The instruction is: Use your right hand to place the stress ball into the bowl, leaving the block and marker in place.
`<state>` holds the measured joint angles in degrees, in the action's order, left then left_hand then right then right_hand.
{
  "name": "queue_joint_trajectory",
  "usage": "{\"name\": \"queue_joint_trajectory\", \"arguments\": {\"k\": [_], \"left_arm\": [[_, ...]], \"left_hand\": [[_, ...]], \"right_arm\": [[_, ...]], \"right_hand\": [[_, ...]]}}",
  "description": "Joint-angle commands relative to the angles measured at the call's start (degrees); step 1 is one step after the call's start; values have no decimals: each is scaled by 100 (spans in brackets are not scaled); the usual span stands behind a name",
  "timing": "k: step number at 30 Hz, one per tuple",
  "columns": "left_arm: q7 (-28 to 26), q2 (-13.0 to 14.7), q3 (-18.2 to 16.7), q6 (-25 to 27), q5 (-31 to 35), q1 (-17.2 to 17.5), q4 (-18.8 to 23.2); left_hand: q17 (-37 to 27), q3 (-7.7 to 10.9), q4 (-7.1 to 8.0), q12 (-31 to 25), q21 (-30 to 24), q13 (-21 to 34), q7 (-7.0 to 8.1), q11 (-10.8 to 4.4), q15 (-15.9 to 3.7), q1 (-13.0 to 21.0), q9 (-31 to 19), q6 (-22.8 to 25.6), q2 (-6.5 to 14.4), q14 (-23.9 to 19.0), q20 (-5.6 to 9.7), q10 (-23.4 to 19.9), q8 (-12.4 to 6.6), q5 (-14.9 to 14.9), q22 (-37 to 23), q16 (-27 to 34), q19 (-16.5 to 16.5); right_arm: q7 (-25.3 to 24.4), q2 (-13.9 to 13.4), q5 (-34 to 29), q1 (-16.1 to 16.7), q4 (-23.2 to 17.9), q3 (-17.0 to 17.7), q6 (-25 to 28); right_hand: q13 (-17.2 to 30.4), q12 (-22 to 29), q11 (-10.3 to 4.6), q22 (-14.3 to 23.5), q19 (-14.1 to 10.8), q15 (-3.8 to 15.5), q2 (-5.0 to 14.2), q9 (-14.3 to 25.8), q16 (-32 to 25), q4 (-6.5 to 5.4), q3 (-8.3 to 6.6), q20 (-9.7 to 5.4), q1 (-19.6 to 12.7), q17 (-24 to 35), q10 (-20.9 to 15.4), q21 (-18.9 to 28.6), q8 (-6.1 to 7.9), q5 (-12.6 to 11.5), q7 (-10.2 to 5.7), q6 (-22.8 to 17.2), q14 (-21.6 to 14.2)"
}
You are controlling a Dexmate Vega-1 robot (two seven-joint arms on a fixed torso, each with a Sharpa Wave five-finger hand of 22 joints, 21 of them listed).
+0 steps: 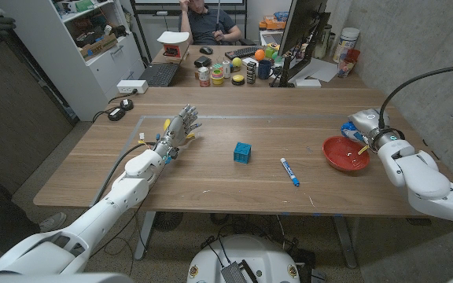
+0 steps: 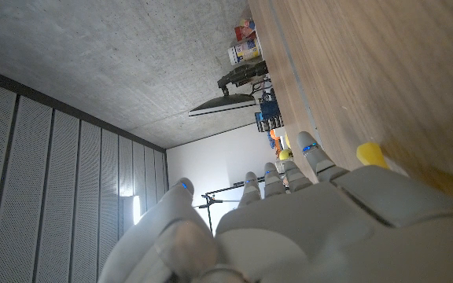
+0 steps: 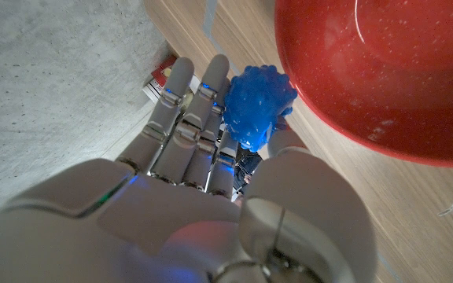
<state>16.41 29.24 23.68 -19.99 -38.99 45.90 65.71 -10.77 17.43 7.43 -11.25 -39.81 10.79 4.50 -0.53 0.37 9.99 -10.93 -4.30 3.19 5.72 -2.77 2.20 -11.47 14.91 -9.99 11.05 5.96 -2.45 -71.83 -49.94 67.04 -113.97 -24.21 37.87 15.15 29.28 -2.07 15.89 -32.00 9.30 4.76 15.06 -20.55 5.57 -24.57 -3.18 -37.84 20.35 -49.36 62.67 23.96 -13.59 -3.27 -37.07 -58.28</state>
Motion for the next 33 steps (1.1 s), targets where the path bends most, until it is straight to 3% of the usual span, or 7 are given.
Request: {"name": "queue_joint_trajectory", "arguments": {"k": [1,10,16,20,26,33], "left_arm": [[97,-56,29,-11,14,-119,-179],[155,-91,59,-21,28,-162,-222],[155,-87,75,-13,39,-139,-154],[172,-72,78,-13,32,-111,-99],[122,0,40,0,25,-37,21],[96,54,1,8,6,-1,60]], "left_hand": [[-15,-13,5,-26,16,13,24,7,-9,7,-19,-40,50,40,-29,30,-27,39,-29,-7,-27],[-15,-21,6,-26,30,13,19,17,-8,4,-19,-48,52,42,-26,32,-24,41,-30,-8,-34],[-15,-27,7,-24,42,13,20,11,-9,3,-19,-48,54,43,-33,37,-24,43,-31,-8,-32],[-15,-30,7,-24,48,13,16,12,-9,2,-19,-51,56,43,-33,38,-22,44,-31,-8,-37],[-15,-34,7,-27,56,13,20,18,-16,2,-19,-49,59,41,-30,32,-24,45,-32,-7,-45],[-15,-38,8,-26,66,13,20,16,-14,1,-19,-51,62,43,-29,34,-23,47,-32,-8,-47]], "right_arm": [[-663,-647,841,1087,-442,627,563],[-1534,-1119,1729,2197,-835,1388,544],[-1822,-1258,2030,2523,-914,1618,173],[-1657,-1134,1894,2169,-915,1272,109],[-1528,-637,1771,1556,-724,780,61],[-1324,-416,1573,1096,-558,370,-2]], "right_hand": [[11,26,-258,-18,17,339,266,27,18,-16,-46,-139,-325,15,-305,-38,38,-43,-94,-137,-70],[-7,-4,-243,-79,55,331,233,31,71,-46,-24,-113,-282,13,-247,-65,45,-43,-92,-125,-23],[-7,-12,-253,-138,91,335,210,33,115,-80,-2,-126,-237,13,-218,-94,49,-43,-93,-111,12],[-22,-27,-235,-170,92,339,198,33,141,-93,8,-131,-220,5,-197,-104,48,-44,-96,-97,28],[-40,-41,-237,-207,118,342,211,33,180,-110,7,-130,-209,-13,-184,-124,50,-49,-103,-91,51],[-46,-39,-220,-246,104,342,260,32,197,-131,-10,-126,-215,-14,-194,-127,64,-55,-86,-115,46]]}}
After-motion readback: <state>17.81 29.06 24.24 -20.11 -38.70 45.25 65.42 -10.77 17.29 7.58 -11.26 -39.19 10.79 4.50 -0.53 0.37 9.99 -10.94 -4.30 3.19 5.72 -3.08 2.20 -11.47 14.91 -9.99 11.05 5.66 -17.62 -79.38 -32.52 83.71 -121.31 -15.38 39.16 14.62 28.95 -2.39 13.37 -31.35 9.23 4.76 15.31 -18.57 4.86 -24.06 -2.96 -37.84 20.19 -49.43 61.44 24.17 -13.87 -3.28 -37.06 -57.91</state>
